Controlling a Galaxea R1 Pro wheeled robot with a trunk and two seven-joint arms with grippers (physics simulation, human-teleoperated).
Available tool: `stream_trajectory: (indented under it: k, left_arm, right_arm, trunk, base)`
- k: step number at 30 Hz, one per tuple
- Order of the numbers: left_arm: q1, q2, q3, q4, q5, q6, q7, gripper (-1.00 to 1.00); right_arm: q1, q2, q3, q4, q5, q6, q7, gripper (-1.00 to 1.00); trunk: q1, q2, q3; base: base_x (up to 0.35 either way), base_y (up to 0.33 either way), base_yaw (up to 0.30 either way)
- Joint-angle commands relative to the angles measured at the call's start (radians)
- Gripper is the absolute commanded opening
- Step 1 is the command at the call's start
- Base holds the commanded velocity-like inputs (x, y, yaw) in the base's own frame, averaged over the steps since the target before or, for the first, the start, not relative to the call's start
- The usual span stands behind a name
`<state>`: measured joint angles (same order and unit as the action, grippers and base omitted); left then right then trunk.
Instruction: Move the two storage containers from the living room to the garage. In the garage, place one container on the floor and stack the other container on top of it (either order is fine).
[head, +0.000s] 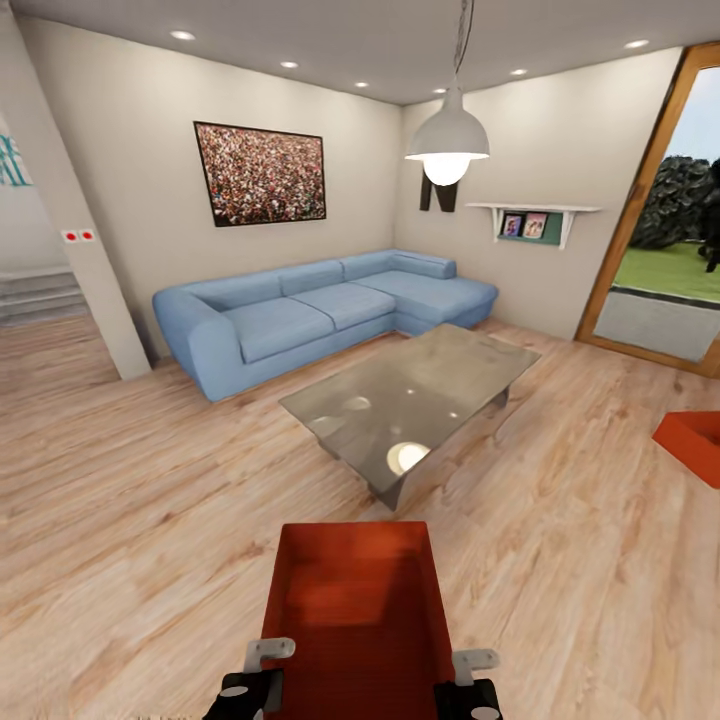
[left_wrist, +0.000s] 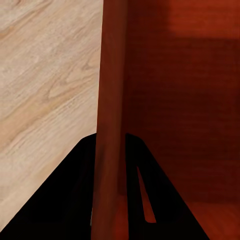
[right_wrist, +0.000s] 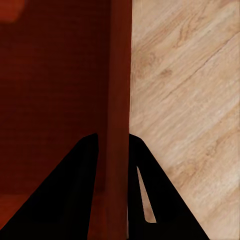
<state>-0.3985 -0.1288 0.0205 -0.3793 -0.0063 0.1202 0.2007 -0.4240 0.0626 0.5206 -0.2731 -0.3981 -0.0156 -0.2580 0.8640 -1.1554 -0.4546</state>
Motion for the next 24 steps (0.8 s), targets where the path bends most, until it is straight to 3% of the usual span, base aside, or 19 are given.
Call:
stream_trajectory:
  k: [1,24]
  left_arm:
    - [0.0,0.0,-0.007,-0.002,0.006,0.006,0.005,-1.0]
    - [0.0,0.0,-0.007,-0.001,0.006,0.006,0.005,-1.0]
  right_arm:
    - [-0.001,-0.001,0.004,0.002,-0.008,-0.004,-0.004,-1.0]
    - [-0.001,-0.001,0.004,0.002,-0.008,-0.003,-0.006,-1.0]
  trunk:
    - [0.0,-0.001,-0.001]
    - [0.0,-0.001,-0.001]
  base:
    - [0.0,0.0,0.281]
    - [0.0,0.0,0.281]
